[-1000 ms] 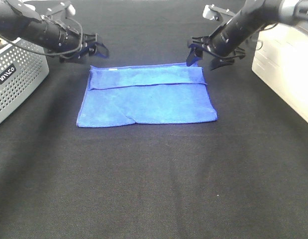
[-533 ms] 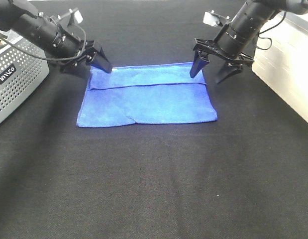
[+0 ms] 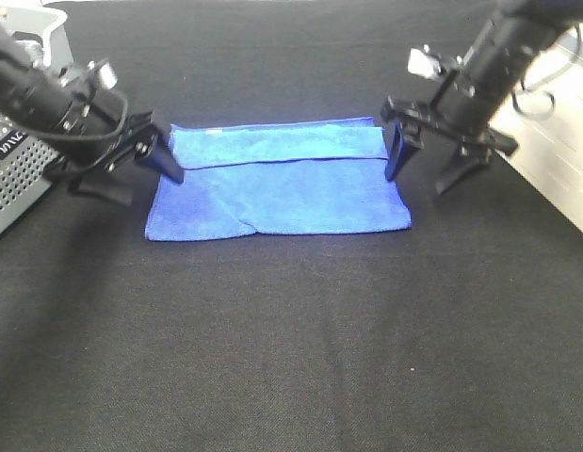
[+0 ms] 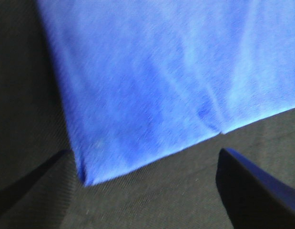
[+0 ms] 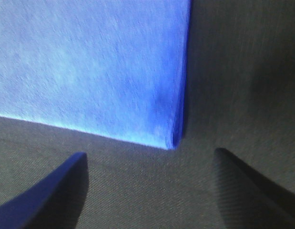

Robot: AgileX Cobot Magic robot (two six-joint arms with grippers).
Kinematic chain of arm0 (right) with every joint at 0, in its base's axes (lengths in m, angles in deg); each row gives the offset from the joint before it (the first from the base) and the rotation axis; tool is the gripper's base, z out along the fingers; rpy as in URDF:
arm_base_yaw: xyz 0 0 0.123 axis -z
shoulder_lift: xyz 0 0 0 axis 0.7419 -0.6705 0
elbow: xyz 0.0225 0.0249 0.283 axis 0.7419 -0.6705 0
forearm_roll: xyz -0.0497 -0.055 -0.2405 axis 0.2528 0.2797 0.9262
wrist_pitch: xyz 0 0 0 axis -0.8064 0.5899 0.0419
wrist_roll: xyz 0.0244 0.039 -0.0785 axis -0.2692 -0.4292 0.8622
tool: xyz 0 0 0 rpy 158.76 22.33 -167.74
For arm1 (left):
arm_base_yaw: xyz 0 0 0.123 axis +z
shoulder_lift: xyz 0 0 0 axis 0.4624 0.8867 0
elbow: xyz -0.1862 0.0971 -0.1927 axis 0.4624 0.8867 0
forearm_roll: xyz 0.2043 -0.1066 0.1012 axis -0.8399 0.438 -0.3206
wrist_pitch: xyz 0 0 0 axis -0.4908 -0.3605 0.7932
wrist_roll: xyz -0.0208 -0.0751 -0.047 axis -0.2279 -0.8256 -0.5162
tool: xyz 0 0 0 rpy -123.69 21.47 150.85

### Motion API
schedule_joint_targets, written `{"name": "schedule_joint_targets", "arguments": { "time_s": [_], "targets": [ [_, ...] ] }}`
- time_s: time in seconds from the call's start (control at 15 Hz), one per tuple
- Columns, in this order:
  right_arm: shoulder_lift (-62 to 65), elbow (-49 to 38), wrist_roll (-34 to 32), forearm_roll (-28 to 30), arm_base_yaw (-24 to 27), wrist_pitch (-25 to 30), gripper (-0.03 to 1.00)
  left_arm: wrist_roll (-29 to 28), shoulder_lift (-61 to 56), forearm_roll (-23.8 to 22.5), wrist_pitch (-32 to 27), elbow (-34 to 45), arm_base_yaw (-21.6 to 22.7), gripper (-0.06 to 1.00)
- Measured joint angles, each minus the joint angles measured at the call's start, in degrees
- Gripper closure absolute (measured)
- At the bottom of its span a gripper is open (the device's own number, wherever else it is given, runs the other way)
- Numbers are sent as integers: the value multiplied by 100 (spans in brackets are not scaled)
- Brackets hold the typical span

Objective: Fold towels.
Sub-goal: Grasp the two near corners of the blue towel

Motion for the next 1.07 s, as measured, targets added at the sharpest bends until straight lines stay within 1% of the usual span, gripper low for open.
{"name": "schedule_joint_targets", "arguments": {
  "time_s": [0.07,0.13,0.4,0.53,0.73,0.8,0.87,0.93,1.0,1.07],
  "targets": [
    [103,-315,109,-80,0,-298,28,-17,0,-17,11,86,0,18],
    [109,-441,212,-138,0,-435,28,-17,0,-23,29,109,0,18],
    [86,-487,424,-212,0,-791,28,-126,178,-17,275,109,0,18],
    [34,-487,435,-309,0,-859,28,-183,235,11,315,109,0,18],
    [-258,-487,642,-693,0,-905,28,-206,441,309,395,109,-6,18],
    [-332,-487,676,-779,0,-945,29,-206,527,344,395,109,-29,18],
    [-435,-487,676,-825,0,-991,29,-206,596,413,458,109,-120,19],
    [-521,-487,682,-882,0,-991,30,-206,625,441,539,103,-241,19],
    [-533,-487,693,-963,0,-991,35,-206,642,453,607,92,-344,20],
    [-561,-487,710,-1071,0,-991,44,-212,647,458,722,92,-435,23]
  ]
}}
